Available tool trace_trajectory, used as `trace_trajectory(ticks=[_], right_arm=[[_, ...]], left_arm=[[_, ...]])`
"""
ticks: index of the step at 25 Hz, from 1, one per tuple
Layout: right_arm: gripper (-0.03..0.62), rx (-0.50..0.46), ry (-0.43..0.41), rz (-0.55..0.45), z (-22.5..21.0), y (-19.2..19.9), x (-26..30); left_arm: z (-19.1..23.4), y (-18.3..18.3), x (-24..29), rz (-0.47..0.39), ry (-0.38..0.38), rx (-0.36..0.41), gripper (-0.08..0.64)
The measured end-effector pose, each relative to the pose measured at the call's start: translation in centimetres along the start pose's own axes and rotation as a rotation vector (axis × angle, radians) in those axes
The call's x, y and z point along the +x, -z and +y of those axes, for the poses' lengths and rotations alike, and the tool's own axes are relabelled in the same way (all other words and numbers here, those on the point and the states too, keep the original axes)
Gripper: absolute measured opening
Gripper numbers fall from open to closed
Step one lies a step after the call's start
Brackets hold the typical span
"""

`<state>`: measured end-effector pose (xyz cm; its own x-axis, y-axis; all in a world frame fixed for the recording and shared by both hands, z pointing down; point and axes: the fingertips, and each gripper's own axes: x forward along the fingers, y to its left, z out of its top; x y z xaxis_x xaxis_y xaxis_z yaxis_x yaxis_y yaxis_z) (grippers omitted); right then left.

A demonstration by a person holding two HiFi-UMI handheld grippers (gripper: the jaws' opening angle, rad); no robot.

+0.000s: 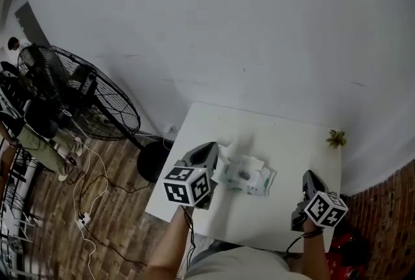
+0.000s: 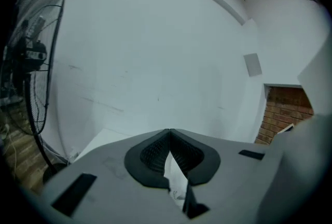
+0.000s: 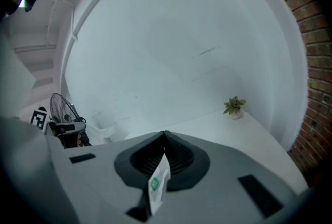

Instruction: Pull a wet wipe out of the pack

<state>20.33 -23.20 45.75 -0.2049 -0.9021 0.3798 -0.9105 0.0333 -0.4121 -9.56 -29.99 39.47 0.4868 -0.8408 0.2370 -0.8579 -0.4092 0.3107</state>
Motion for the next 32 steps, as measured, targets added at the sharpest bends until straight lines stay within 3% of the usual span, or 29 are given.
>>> trace_trajectory(ticks=[2,5,11,16,19,24,32], right_arm=[[0.002,-0.023,0.003,-0.007,0.3,-0.8,0.1],[0.002,-0.05,0.014,-0.026,0.4,-1.6,0.0],[0.002,-0.09,0.032,-0.096,0.4,-3.5,-0.2],[0.002,-0.123,0.065,-0.126,0.3,-3.7,-0.7],[0.002,-0.136,0.08,-0.134,0.3,-3.7,-1.1],[0.0,-0.262,0.124,-0.166,1.1,-4.1,-1.9],[0.0,-0.224,0.115,-0.171,1.4,-3.5,-1.8]], left_arm=[[2.0,0.2,-1.1,-0.054,-0.083,-0.013,0.011],[4.4,1.3,-2.5,-0.114,-0.191,0.025,0.011],[6.6,3.7,-4.2,-0.166,-0.308,0.12,0.012],[7.2,4.2,-4.1,-0.151,-0.318,0.147,0.012],[7.4,4.0,-4.0,-0.149,-0.309,0.11,0.012],[7.9,3.7,-4.0,-0.152,-0.302,0.061,0.011],[8.0,3.3,-4.1,-0.137,-0.29,0.067,0.011]])
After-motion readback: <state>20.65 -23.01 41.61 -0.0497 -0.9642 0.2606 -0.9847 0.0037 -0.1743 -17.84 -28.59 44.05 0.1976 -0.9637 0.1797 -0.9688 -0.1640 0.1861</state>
